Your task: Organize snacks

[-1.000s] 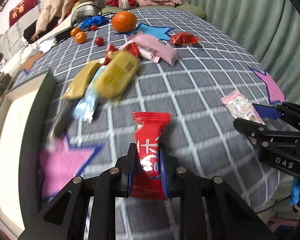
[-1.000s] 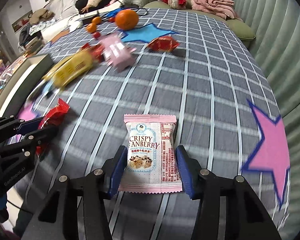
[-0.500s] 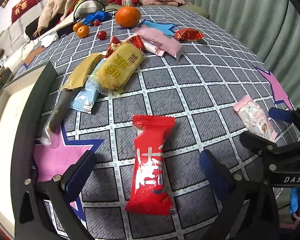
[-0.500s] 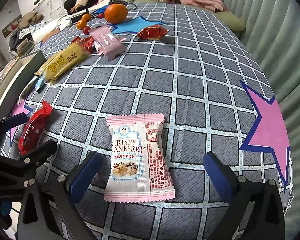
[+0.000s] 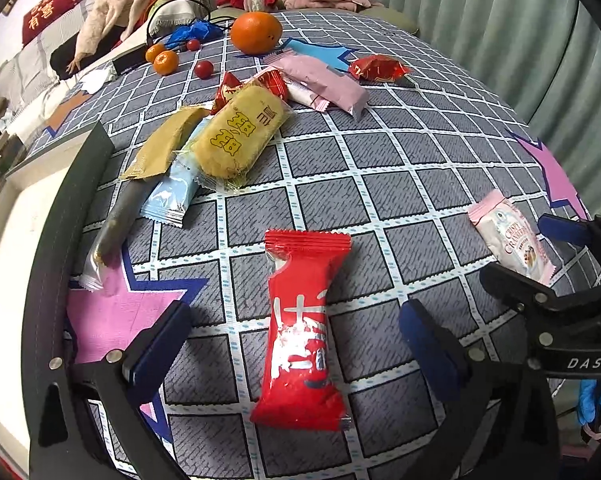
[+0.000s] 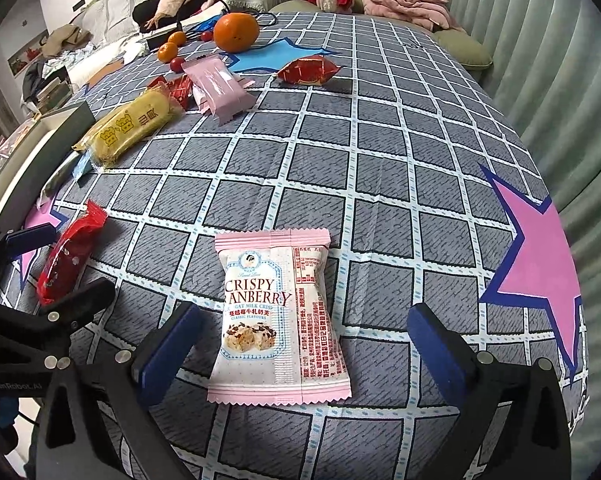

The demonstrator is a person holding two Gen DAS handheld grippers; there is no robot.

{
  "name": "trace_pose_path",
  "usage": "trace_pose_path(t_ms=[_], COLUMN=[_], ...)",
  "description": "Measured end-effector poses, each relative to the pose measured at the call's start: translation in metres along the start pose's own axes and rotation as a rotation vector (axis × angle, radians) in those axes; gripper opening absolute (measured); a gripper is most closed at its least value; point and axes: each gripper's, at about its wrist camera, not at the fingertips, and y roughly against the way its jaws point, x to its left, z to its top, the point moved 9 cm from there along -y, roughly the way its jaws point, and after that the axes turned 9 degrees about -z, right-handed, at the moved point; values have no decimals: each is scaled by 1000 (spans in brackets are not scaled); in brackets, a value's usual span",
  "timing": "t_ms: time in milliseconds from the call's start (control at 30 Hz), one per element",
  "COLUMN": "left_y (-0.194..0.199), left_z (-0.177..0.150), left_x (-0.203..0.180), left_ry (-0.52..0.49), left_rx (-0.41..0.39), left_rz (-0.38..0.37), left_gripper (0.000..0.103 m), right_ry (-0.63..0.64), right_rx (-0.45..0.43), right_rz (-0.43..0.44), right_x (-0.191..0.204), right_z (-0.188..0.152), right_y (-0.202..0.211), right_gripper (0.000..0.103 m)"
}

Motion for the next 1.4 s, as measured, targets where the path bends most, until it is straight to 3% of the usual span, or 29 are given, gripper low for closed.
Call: trace_pose_path(t_ms=[200,367,467,533,567,600,633,733,800,1133,1400], left_y=[0,-1,-1,2,4,6,7,16,24,83,131], left_z=[-1,1,3,4,5,6,6,2,-1,4,12], left_x=[0,-1,-5,-10,-13,-15,-15,-10,-7,5,57], left_ry=[-3,-2,-14,-28,-34,-38,-38,26,22,18,87], left_rx=[-2,29,55,52,45,41,37,24,-2,-116,-203], left_rz=[-2,0,-14,-21,-24,-28,-30,-81,-63,-56,-11], left_gripper=[103,103,95,74,66,46,22,22,22,22,22], right_ry=[-2,-14,8,34,41,47,42,-17,-52,-59,11], right_rx=[-9,55,64,54,48,42,45,46,48,12,-23], right_rz=[-1,-14,-4,9,9,8,17,104,151,208,245], right_x=[0,0,3,7,8,9,8,7,7,23,67], right_z=[0,1,3,5,5,5,4,-2,-5,8,35], right_y=[0,-3,-2,5,7,11,11,18,23,52,74], right_gripper=[103,103,96,79,62,46,46,43,43,43,43])
